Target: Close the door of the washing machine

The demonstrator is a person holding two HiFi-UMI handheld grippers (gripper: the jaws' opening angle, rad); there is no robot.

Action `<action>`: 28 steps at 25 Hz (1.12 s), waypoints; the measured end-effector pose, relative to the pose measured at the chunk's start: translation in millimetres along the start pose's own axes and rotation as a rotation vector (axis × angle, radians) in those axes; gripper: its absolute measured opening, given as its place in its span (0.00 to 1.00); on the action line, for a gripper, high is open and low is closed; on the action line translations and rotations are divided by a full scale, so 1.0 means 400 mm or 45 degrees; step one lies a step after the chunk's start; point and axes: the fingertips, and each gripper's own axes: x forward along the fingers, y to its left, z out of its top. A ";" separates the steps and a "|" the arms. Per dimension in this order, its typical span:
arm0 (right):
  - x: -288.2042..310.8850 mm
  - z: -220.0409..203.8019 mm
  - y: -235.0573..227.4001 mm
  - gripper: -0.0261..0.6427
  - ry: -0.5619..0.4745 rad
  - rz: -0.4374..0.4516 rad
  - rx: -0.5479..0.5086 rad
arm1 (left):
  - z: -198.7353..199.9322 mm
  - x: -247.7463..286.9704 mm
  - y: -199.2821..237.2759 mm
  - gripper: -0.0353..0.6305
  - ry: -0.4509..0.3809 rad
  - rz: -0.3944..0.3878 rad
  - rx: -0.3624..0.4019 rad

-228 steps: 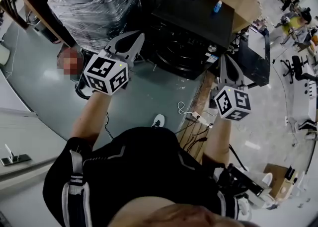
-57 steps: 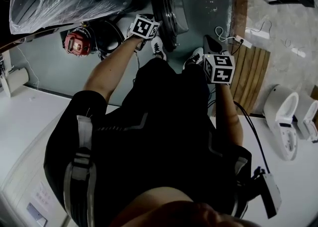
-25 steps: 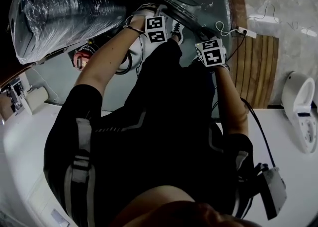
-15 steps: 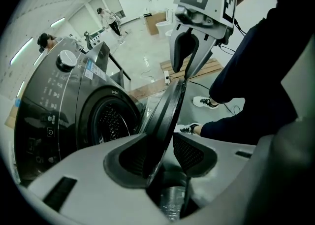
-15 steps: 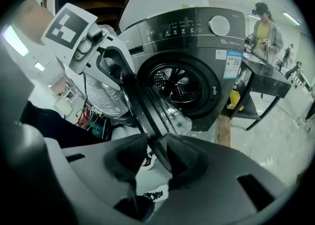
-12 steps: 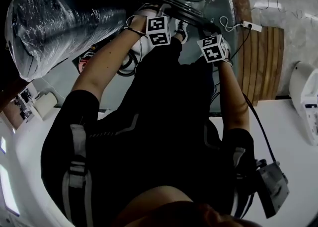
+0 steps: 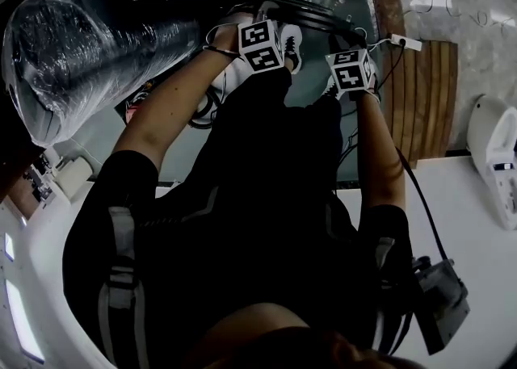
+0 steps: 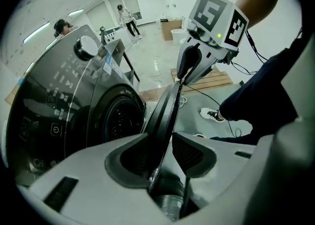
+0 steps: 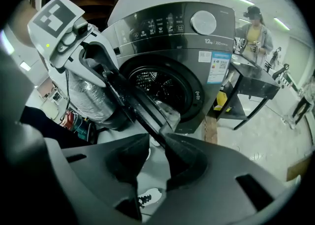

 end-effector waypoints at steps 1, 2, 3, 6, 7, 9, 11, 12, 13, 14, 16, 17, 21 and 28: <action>0.004 0.010 -0.009 0.20 0.002 -0.009 -0.004 | 0.002 -0.002 0.010 0.29 0.002 0.008 -0.009; 0.009 0.019 -0.020 0.20 0.002 -0.019 -0.006 | 0.005 -0.005 0.020 0.29 0.001 0.018 -0.014; 0.013 0.028 -0.032 0.20 -0.001 -0.030 -0.004 | 0.010 -0.008 0.030 0.29 -0.005 0.027 -0.021; 0.026 0.059 -0.067 0.21 -0.007 -0.066 0.024 | 0.021 -0.014 0.058 0.25 -0.040 0.034 -0.084; 0.030 0.069 -0.076 0.21 -0.004 -0.075 0.024 | 0.021 -0.013 0.067 0.24 -0.047 0.043 -0.097; 0.038 0.090 -0.090 0.21 0.000 -0.082 0.015 | 0.019 -0.009 0.083 0.24 -0.045 0.063 -0.092; 0.047 0.112 -0.106 0.21 -0.010 -0.091 0.017 | 0.021 -0.005 0.102 0.24 -0.044 0.081 -0.082; 0.051 0.123 -0.116 0.21 -0.020 -0.100 0.025 | 0.023 -0.002 0.112 0.24 -0.046 0.088 -0.084; 0.055 0.135 -0.127 0.20 -0.032 -0.112 0.037 | 0.025 -0.001 0.124 0.24 -0.049 0.096 -0.090; 0.059 0.147 -0.137 0.20 -0.044 -0.124 0.052 | 0.028 0.000 0.136 0.24 -0.053 0.104 -0.099; 0.068 0.169 -0.156 0.19 -0.061 -0.150 0.077 | 0.031 0.006 0.155 0.24 -0.062 0.111 -0.116; 0.072 0.179 -0.163 0.19 -0.065 -0.161 0.083 | 0.031 0.009 0.163 0.24 -0.065 0.113 -0.122; 0.088 0.216 -0.179 0.18 -0.084 -0.192 0.100 | 0.027 0.013 0.193 0.24 -0.072 0.137 -0.142; 0.131 0.241 -0.176 0.16 -0.091 -0.146 0.153 | 0.026 0.021 0.237 0.23 -0.062 0.167 -0.215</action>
